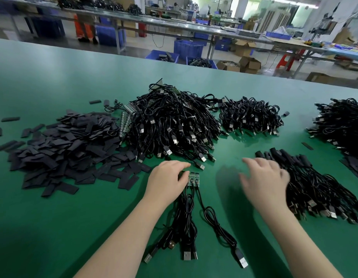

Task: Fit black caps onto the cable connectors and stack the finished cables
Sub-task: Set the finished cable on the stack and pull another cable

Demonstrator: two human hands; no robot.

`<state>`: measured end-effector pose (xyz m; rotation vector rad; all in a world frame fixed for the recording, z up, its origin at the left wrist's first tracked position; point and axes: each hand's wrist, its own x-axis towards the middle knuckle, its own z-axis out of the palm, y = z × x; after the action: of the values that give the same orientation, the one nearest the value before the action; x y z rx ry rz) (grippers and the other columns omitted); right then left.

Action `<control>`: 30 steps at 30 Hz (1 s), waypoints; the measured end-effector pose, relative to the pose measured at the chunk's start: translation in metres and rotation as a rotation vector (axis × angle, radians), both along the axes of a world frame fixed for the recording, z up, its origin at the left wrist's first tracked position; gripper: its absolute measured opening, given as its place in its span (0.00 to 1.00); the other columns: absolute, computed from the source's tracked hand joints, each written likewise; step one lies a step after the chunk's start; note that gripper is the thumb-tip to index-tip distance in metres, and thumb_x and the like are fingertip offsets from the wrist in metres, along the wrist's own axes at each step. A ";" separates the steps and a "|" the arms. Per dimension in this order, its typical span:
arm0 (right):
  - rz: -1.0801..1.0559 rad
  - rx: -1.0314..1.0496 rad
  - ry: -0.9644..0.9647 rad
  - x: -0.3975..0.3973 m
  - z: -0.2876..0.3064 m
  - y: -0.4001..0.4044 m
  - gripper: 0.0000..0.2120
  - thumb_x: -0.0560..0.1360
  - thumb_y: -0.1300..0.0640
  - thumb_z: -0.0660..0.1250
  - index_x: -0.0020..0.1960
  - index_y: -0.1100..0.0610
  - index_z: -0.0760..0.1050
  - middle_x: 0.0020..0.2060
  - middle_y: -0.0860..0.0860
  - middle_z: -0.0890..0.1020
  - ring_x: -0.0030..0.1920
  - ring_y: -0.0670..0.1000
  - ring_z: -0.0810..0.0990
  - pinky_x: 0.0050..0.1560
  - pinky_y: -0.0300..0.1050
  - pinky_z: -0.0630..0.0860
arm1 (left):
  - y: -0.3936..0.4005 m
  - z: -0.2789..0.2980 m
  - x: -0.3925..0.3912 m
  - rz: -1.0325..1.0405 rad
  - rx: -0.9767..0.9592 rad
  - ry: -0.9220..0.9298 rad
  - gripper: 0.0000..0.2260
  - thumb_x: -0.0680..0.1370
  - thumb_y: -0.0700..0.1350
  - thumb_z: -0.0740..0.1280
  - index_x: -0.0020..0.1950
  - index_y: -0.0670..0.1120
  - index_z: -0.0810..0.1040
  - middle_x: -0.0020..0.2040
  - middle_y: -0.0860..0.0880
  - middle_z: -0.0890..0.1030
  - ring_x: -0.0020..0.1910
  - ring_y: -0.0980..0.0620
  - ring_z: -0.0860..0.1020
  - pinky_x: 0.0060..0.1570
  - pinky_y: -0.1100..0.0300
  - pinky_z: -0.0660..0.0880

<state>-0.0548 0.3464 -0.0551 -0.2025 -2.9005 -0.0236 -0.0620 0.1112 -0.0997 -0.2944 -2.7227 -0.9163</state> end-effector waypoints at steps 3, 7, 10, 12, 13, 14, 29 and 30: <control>0.241 -0.351 -0.198 0.003 -0.007 -0.036 0.22 0.78 0.42 0.65 0.69 0.48 0.74 0.55 0.45 0.79 0.55 0.48 0.76 0.56 0.45 0.74 | -0.001 -0.001 -0.002 -0.016 -0.007 -0.044 0.16 0.79 0.55 0.65 0.65 0.55 0.78 0.58 0.58 0.81 0.62 0.57 0.73 0.59 0.60 0.70; 0.303 -0.567 -0.251 -0.006 -0.017 -0.063 0.16 0.77 0.42 0.68 0.59 0.49 0.81 0.44 0.44 0.75 0.44 0.46 0.74 0.43 0.40 0.68 | -0.005 0.001 -0.003 -0.056 0.199 -0.083 0.13 0.77 0.51 0.69 0.61 0.59 0.79 0.52 0.62 0.77 0.54 0.65 0.74 0.53 0.67 0.70; 0.304 -0.839 -0.200 -0.016 -0.017 -0.069 0.04 0.75 0.48 0.72 0.42 0.45 0.83 0.34 0.41 0.81 0.37 0.43 0.78 0.35 0.30 0.70 | -0.006 0.005 -0.002 -0.046 0.434 -0.096 0.14 0.74 0.48 0.73 0.54 0.66 0.79 0.48 0.64 0.78 0.51 0.67 0.75 0.52 0.67 0.72; 0.324 -1.098 -0.164 -0.018 -0.016 -0.072 0.07 0.75 0.53 0.74 0.39 0.45 0.83 0.34 0.43 0.84 0.37 0.42 0.81 0.38 0.31 0.73 | -0.006 0.007 -0.003 -0.019 0.604 -0.134 0.16 0.73 0.47 0.74 0.53 0.67 0.78 0.48 0.64 0.80 0.49 0.63 0.79 0.53 0.58 0.77; 0.335 -1.202 -0.145 -0.018 -0.017 -0.074 0.07 0.74 0.55 0.74 0.39 0.45 0.84 0.36 0.44 0.85 0.38 0.42 0.82 0.41 0.34 0.76 | -0.007 0.008 -0.003 -0.019 0.694 -0.166 0.18 0.72 0.46 0.75 0.55 0.66 0.78 0.50 0.63 0.81 0.50 0.59 0.80 0.54 0.54 0.78; 0.342 -1.269 -0.126 -0.017 -0.018 -0.075 0.07 0.74 0.56 0.75 0.40 0.45 0.85 0.38 0.46 0.86 0.39 0.43 0.83 0.43 0.38 0.78 | -0.008 0.009 -0.003 -0.032 0.765 -0.204 0.19 0.72 0.45 0.76 0.56 0.64 0.78 0.51 0.60 0.83 0.51 0.57 0.81 0.56 0.52 0.78; 0.270 -1.389 0.003 0.000 -0.026 -0.071 0.05 0.74 0.57 0.75 0.46 0.48 0.85 0.38 0.45 0.87 0.39 0.41 0.83 0.47 0.40 0.81 | 0.000 0.014 0.003 -0.032 0.705 -0.234 0.16 0.72 0.49 0.75 0.56 0.66 0.78 0.54 0.67 0.79 0.55 0.75 0.70 0.54 0.75 0.65; 0.264 -1.389 0.002 0.001 -0.027 -0.071 0.04 0.74 0.57 0.75 0.46 0.48 0.85 0.37 0.45 0.87 0.38 0.41 0.83 0.46 0.40 0.81 | 0.001 0.013 0.003 -0.032 0.706 -0.232 0.17 0.73 0.49 0.75 0.56 0.66 0.78 0.54 0.67 0.78 0.56 0.73 0.70 0.54 0.74 0.65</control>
<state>-0.0539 0.2758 -0.0818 -0.0205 -2.3401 1.9544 -0.0592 0.1120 -0.0865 -0.0903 -2.3731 -1.9262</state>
